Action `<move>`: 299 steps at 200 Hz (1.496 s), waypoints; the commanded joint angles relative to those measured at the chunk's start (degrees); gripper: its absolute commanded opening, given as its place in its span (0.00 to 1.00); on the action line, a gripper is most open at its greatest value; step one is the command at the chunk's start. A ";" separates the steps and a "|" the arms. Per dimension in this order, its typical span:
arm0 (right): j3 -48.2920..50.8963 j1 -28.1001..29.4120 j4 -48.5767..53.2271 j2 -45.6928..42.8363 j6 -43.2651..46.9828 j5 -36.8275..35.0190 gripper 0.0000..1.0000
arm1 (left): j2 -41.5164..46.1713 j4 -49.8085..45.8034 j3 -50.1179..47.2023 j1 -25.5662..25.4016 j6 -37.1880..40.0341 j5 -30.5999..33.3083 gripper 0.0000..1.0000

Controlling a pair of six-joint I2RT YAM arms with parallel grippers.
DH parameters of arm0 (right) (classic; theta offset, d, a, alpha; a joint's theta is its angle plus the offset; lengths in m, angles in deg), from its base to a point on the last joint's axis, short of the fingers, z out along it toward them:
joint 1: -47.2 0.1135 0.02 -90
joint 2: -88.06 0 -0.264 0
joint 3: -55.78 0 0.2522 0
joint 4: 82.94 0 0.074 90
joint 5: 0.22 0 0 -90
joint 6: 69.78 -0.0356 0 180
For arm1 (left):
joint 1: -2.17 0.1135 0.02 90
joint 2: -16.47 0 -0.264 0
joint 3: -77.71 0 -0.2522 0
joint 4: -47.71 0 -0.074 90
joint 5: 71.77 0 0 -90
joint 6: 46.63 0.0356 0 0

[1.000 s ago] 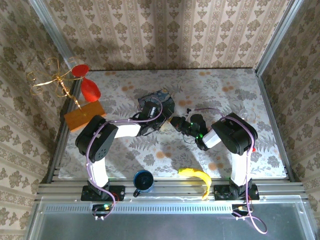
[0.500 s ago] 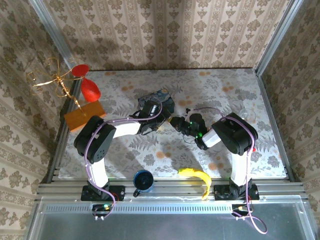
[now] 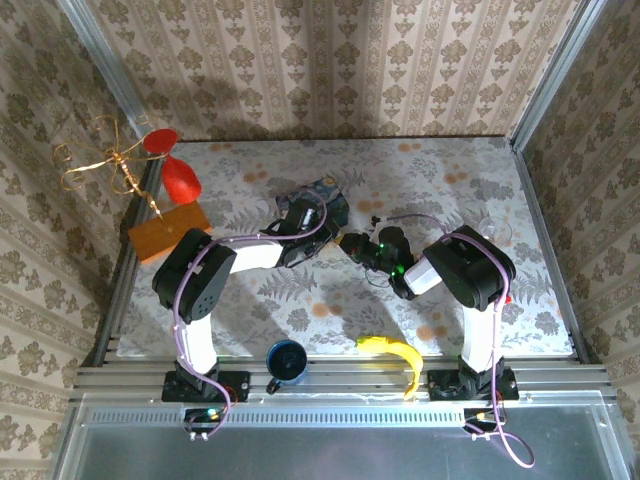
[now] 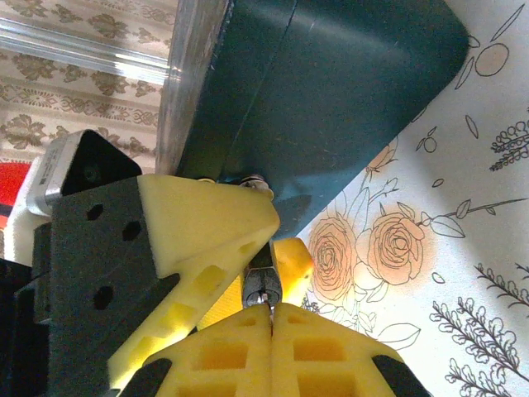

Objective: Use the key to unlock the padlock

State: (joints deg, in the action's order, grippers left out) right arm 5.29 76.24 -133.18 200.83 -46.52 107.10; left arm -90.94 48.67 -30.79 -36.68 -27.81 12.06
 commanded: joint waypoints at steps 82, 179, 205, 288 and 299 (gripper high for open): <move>-0.46 0.34 10.33 -8.46 6.37 -3.26 0.32 | 1.07 0.83 -1.44 0.62 -0.36 0.99 0.11; -12.28 9.82 61.51 -22.89 33.67 -25.30 0.22 | 1.69 -1.38 -0.33 1.19 -4.04 -2.40 0.05; -16.12 11.58 65.86 -20.56 36.41 -27.40 0.22 | 1.77 -2.25 0.15 1.32 -4.43 -3.47 0.05; -23.48 15.35 70.91 -13.61 43.57 -32.97 0.30 | 2.21 -6.17 1.85 2.11 -3.18 -5.78 0.05; -24.27 15.57 71.30 -12.97 44.50 -33.53 0.30 | 2.14 -6.28 1.96 2.11 -3.18 -5.95 0.05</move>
State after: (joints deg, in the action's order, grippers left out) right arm -16.33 91.17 -64.53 186.34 -5.62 77.64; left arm -90.29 45.57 -30.03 -34.87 -30.80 7.42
